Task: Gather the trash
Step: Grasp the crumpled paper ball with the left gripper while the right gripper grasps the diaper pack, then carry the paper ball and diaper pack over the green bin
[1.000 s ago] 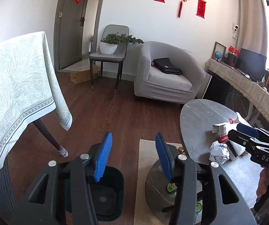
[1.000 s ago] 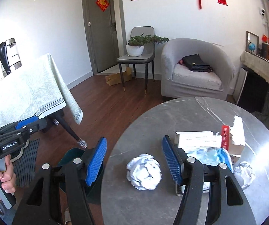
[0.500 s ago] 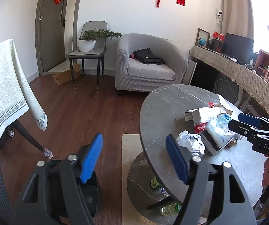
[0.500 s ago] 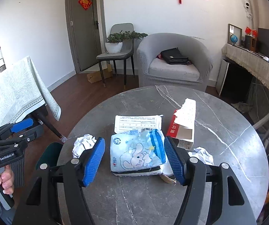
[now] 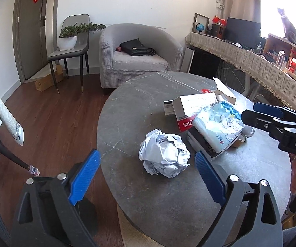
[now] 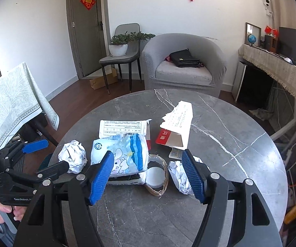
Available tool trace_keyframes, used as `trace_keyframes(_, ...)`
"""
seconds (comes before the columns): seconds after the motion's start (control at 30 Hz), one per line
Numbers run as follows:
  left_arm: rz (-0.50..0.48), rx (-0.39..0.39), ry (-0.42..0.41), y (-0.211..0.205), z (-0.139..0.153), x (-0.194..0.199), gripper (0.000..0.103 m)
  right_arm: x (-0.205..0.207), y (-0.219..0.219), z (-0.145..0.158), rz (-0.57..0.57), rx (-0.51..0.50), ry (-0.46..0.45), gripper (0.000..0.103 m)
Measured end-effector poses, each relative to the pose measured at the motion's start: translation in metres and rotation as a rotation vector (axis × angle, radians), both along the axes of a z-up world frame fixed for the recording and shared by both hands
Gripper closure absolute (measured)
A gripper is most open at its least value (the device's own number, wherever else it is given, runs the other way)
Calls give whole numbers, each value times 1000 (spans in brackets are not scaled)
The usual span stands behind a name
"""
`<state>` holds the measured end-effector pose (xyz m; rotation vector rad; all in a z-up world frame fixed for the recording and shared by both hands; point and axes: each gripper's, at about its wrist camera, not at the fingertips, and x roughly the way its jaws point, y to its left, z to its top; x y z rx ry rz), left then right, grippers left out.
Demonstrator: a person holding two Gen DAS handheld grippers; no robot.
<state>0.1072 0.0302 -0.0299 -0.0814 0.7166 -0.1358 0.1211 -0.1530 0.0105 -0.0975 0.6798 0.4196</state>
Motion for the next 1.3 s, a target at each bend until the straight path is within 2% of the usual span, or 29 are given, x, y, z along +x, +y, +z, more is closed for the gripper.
trace_keyframes(0.1, -6, -19, 8, -5, -5, 10, 8, 2, 0, -1, 14, -7, 2, 34)
trace_keyframes(0.27, -15, 8, 16, -14, -15, 24, 8, 2, 4, -2, 52, -36, -8, 34)
trace_keyframes(0.33, -11, 3, 25, -14, -17, 29, 16, 1, 6, -1, 65, -55, -19, 33)
trace_keyframes(0.4, -2, -4, 20, -12, -17, 29, 30, 2, 7, 0, 82, -60, -26, 33)
trace_keyframes(0.43, -6, -16, 19, -10, -16, 29, 33, 2, 8, 1, 88, -62, -30, 33)
trace_keyframes(0.5, -14, -41, 25, -6, -15, 29, 48, 1, 10, 2, 99, -66, -37, 32)
trace_keyframes(0.57, -13, -43, 22, -3, -14, 28, 51, -1, 13, 2, 112, -70, -39, 31)
trace_keyframes(0.77, -23, -31, 11, 0, -9, 18, 53, -9, 38, -3, 161, -112, -53, 23)
trace_keyframes(0.93, -36, -10, -11, 4, -1, 12, 53, -10, 52, -6, 162, -136, -57, 21)
trace_keyframes(1.3, -18, -21, -26, 31, 10, 1, 53, -2, 67, -15, 120, -184, -46, 20)
